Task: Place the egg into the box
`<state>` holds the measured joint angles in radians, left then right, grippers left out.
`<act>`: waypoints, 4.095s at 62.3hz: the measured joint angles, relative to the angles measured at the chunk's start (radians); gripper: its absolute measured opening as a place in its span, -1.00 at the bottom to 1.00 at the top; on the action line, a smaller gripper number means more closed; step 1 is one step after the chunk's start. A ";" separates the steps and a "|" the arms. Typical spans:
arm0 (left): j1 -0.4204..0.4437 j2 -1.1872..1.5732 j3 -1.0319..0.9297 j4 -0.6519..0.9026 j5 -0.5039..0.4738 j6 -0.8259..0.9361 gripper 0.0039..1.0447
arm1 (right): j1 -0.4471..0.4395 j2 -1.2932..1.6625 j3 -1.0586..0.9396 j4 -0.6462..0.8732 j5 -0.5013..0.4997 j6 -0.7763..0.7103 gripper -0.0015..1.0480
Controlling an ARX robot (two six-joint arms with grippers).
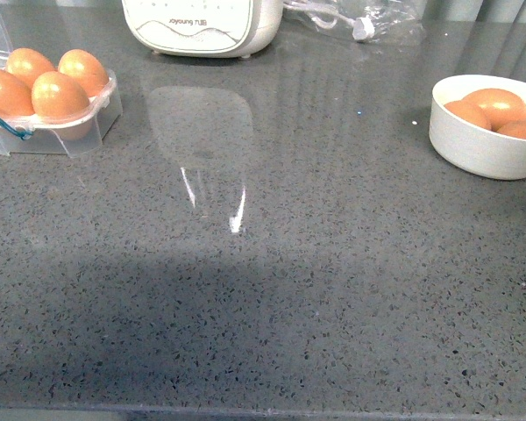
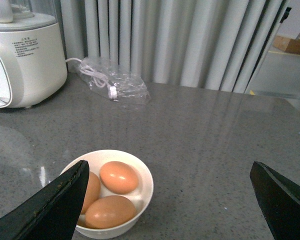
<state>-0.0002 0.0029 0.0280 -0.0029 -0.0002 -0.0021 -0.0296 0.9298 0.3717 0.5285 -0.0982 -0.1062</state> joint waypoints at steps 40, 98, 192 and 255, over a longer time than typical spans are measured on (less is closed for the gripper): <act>0.000 0.000 0.000 0.000 0.000 0.000 0.87 | 0.028 -0.277 -0.258 0.003 0.097 0.097 -0.94; 0.000 0.000 0.000 0.000 0.000 0.000 0.87 | 0.028 -0.680 -0.366 -0.276 0.097 0.096 -0.94; -0.082 0.251 0.142 -0.377 -0.280 -0.206 0.87 | 0.028 -0.925 -0.365 -0.528 0.097 0.099 0.86; 0.473 1.328 0.732 0.312 0.388 0.089 0.87 | 0.028 -0.925 -0.365 -0.528 0.098 0.100 0.86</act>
<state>0.4725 1.3308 0.7605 0.3088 0.3874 0.0864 -0.0017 0.0044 0.0063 0.0006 -0.0006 -0.0067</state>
